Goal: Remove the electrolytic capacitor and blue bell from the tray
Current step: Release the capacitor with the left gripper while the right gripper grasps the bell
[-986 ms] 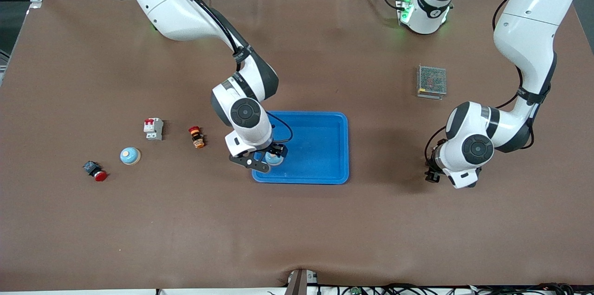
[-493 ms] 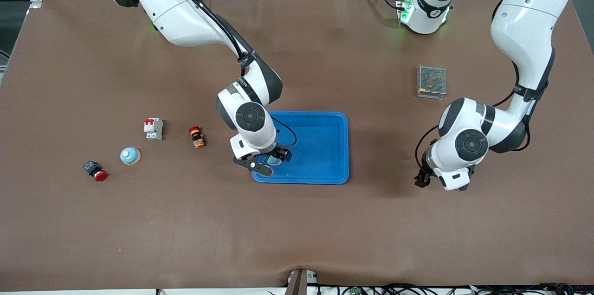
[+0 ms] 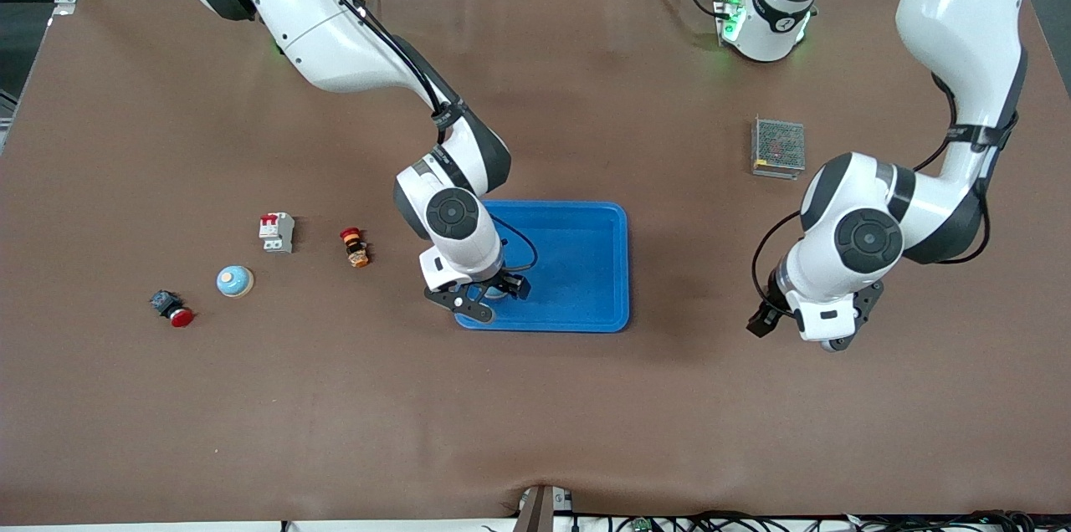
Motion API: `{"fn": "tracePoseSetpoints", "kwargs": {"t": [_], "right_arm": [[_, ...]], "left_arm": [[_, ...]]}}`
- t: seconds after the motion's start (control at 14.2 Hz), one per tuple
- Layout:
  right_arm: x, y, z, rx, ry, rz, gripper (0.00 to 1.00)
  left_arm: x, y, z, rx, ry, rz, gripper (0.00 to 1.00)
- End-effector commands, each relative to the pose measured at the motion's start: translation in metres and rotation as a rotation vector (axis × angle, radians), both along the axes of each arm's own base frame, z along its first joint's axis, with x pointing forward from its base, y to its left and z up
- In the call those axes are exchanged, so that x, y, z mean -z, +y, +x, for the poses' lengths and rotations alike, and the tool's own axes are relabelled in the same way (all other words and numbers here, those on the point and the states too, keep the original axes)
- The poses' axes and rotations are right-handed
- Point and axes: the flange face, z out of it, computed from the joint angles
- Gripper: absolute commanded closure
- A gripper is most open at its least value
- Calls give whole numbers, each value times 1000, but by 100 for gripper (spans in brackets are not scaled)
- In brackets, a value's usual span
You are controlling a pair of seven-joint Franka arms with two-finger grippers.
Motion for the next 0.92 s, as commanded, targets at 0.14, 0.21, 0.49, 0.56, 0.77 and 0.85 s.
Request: {"fn": "tracePoseSetpoints", "kwargs": {"t": [0.14, 0.21, 0.49, 0.56, 0.77, 0.85], "right_arm": [[9, 13, -3, 0, -19, -4, 0], [10, 14, -3, -2, -25, 1, 0], [16, 17, -7, -12, -24, -2, 0], [16, 17, -7, -14, -25, -3, 0], [16, 17, -6, -23, -40, -4, 0], [17, 17, -6, -26, -39, -6, 0]], "left_arm": [[-77, 6, -5, 133, -9, -4, 0], [-94, 10, 0, 151, -11, -9, 0], [-139, 27, 5, 246, -15, -44, 0], [-149, 32, 2, 273, -10, -43, 0], [-182, 41, -12, 365, -4, -13, 0], [-191, 41, -16, 394, -12, -12, 0]]}}
